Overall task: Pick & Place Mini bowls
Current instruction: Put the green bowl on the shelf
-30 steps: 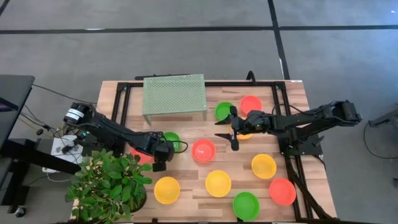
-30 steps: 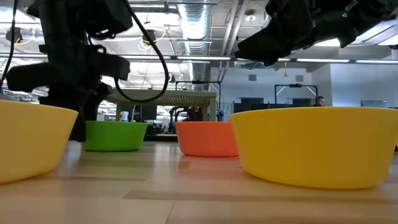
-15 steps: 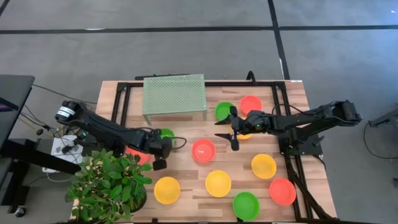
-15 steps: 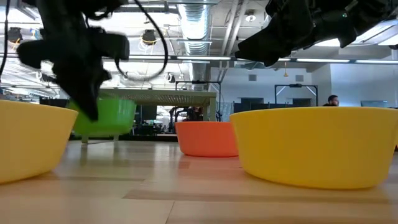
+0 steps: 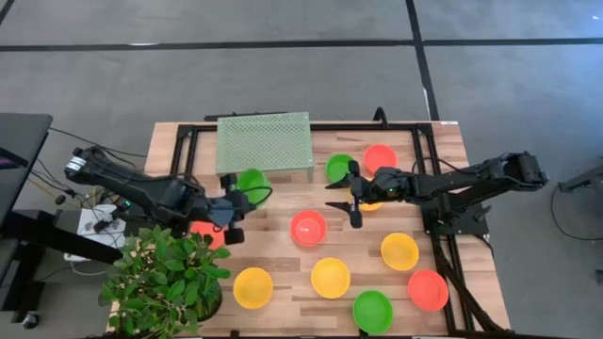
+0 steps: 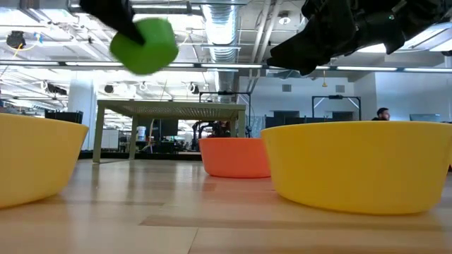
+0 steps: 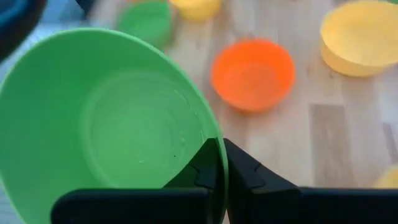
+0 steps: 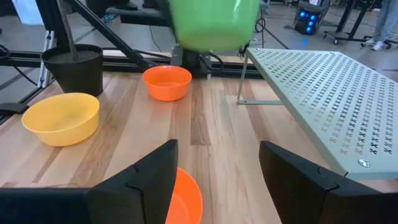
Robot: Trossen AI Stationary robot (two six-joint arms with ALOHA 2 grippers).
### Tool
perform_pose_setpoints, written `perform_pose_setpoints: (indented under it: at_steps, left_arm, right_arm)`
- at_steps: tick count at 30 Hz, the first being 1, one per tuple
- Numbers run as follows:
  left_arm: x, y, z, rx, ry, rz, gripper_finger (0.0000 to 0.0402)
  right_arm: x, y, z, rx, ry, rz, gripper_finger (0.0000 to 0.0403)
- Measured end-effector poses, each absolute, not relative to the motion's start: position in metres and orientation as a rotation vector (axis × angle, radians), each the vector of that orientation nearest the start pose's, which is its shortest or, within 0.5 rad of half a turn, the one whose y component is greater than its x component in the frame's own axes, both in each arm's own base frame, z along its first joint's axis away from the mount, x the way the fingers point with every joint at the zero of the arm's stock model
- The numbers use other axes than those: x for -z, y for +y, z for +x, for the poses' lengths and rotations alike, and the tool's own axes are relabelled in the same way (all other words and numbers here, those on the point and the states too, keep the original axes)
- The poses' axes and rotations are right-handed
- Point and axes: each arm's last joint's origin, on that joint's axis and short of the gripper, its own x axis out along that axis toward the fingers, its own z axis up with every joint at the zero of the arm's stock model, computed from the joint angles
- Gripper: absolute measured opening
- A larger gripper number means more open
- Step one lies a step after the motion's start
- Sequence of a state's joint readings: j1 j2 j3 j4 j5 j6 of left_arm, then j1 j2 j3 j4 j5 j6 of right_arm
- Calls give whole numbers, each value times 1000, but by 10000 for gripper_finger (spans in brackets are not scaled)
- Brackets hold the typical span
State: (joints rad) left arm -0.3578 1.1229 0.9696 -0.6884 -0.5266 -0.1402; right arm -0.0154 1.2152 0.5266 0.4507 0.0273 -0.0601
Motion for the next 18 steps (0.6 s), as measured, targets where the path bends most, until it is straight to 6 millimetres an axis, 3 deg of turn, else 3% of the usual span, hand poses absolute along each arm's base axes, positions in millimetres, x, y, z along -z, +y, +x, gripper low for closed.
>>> perform_pose_setpoints:
  at_steps: [6,12,18]
  left_arm:
    - [-316,-29,209,-372,845,280,7]
    - [-314,26,206,-435,971,143,8]
    - [-311,66,197,-473,1015,39,8]
  right_arm:
    - [-219,-5,249,35,239,-61,221]
    - [-219,-5,249,35,239,-61,221]
    - [-219,-5,249,35,239,-61,221]
